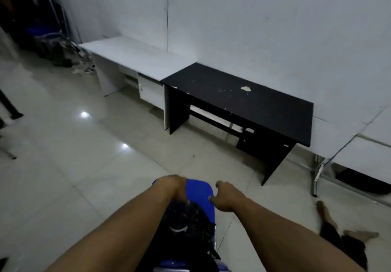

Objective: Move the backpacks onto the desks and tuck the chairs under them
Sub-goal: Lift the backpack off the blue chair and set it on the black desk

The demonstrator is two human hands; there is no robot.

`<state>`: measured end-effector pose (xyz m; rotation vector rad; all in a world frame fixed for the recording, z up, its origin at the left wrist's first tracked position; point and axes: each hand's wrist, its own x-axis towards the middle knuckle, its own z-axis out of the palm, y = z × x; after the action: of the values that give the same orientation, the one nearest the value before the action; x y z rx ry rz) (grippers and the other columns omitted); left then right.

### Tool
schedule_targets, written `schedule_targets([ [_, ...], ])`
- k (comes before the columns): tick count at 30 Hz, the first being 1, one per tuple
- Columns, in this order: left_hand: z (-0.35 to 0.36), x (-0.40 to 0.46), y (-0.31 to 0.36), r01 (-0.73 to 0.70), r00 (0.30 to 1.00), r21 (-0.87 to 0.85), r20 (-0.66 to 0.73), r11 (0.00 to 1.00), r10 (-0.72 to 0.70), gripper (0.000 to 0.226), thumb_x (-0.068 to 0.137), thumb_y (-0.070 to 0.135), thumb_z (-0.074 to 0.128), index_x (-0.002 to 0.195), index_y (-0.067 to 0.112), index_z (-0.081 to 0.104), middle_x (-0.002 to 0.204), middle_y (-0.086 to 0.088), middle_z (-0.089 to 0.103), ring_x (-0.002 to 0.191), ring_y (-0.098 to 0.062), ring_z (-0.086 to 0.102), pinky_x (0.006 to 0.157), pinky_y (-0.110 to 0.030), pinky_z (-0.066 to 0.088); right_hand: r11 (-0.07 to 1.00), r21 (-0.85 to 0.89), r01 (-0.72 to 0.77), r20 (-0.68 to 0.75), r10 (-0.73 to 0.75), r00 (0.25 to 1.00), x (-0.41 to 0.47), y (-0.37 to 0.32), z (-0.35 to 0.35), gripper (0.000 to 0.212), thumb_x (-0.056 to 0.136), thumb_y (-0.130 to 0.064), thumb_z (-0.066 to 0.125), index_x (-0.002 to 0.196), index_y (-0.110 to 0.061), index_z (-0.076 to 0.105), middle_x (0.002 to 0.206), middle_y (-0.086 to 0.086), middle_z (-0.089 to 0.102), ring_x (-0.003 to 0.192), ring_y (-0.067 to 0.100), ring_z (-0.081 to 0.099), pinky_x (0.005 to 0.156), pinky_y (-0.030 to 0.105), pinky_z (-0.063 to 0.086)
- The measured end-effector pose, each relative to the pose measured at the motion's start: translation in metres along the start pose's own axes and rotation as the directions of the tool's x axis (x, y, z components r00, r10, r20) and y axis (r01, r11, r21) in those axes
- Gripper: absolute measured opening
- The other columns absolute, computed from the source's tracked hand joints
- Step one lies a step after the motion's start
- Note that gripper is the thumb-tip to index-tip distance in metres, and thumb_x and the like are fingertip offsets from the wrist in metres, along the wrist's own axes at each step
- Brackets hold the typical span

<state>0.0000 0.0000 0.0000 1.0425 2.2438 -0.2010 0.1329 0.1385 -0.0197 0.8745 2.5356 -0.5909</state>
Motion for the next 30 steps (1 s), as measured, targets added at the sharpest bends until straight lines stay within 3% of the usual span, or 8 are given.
schedule_targets([
  [4,0.046,-0.013,-0.023,0.181,0.87,0.125,0.442,0.975,-0.218,0.085,0.082,0.064,0.063,0.144,0.009,0.043,0.146,-0.01,0.046,0.128,-0.029,0.049,0.104,-0.037,0.042,0.995,-0.102,-0.023,0.436,0.065,0.898,-0.012,-0.003,0.041,0.061,0.093,-0.052,0.057,0.135,-0.008,0.052,0.136,0.015,0.054,0.117,0.03,0.058,0.081,0.033,0.05],
  [6,0.06,-0.02,-0.03,0.173,0.824,0.145,0.52,0.974,-0.224,0.086,0.085,0.062,0.06,0.149,0.009,0.036,0.15,-0.01,0.041,0.132,-0.031,0.044,0.109,-0.039,0.038,0.994,-0.06,-0.088,0.606,0.106,0.788,-0.019,-0.005,0.056,0.064,0.094,-0.055,0.055,0.135,-0.006,0.051,0.134,0.015,0.057,0.116,0.03,0.062,0.064,0.03,0.05],
  [10,0.076,-0.025,-0.036,0.233,0.774,0.075,0.59,0.969,-0.232,0.076,0.089,0.051,0.063,0.147,0.009,0.038,0.148,-0.013,0.044,0.131,-0.031,0.046,0.107,-0.036,0.038,0.985,-0.041,-0.168,0.714,0.146,0.684,-0.023,-0.01,0.072,0.068,0.092,-0.055,0.058,0.137,-0.006,0.048,0.133,0.016,0.059,0.113,0.03,0.064,0.069,0.032,0.05],
  [15,0.084,-0.023,-0.041,0.122,0.826,0.157,0.532,0.98,-0.188,0.066,0.091,0.045,0.063,0.145,0.011,0.044,0.144,-0.012,0.048,0.128,-0.032,0.047,0.11,-0.041,0.038,0.984,0.038,-0.173,0.665,0.104,0.74,-0.018,-0.01,0.078,0.052,0.087,-0.041,0.07,0.125,-0.007,0.06,0.103,0.005,0.064,0.1,0.024,0.065,0.092,0.04,0.055],
  [19,0.081,-0.01,-0.051,0.241,0.858,0.068,0.451,0.968,-0.245,0.051,0.097,0.021,0.058,0.143,0.004,0.044,0.146,-0.014,0.046,0.121,-0.024,0.05,0.091,-0.024,0.051,0.968,0.094,-0.232,0.649,0.117,0.752,-0.013,-0.018,0.076,0.044,0.087,-0.023,0.072,0.123,0.0,0.06,0.119,0.021,0.065,0.101,0.034,0.066,0.091,0.049,0.056],
  [21,0.077,-0.005,-0.054,0.286,0.915,0.038,0.287,0.957,-0.285,0.053,0.094,0.023,0.062,0.142,0.007,0.046,0.142,-0.012,0.048,0.124,-0.025,0.051,0.099,-0.029,0.047,0.971,0.094,-0.221,0.638,0.111,0.762,-0.007,-0.022,0.071,0.041,0.089,-0.018,0.069,0.123,0.003,0.058,0.12,0.024,0.063,0.095,0.034,0.063,0.092,0.051,0.055],
  [25,0.081,0.001,-0.045,0.279,0.959,0.061,0.036,0.958,-0.281,0.037,0.094,0.017,0.057,0.13,0.009,0.055,0.13,-0.008,0.055,0.116,-0.024,0.057,0.095,-0.035,0.049,0.993,-0.112,-0.028,0.564,0.087,0.821,0.005,-0.036,0.054,0.041,0.093,-0.018,0.064,0.128,0.001,0.057,0.117,0.018,0.059,0.087,0.03,0.06,0.084,0.039,0.056],
  [30,0.086,0.014,-0.036,0.223,0.974,-0.078,-0.03,0.972,-0.226,0.055,0.09,0.013,0.062,0.138,0.005,0.038,0.127,-0.016,0.054,0.112,-0.031,0.058,0.088,-0.04,0.049,0.911,-0.404,0.084,0.386,0.087,0.919,0.016,-0.037,0.047,0.052,0.09,-0.022,0.065,0.137,-0.007,0.048,0.134,0.013,0.052,0.119,0.03,0.055,0.098,0.036,0.046],
])
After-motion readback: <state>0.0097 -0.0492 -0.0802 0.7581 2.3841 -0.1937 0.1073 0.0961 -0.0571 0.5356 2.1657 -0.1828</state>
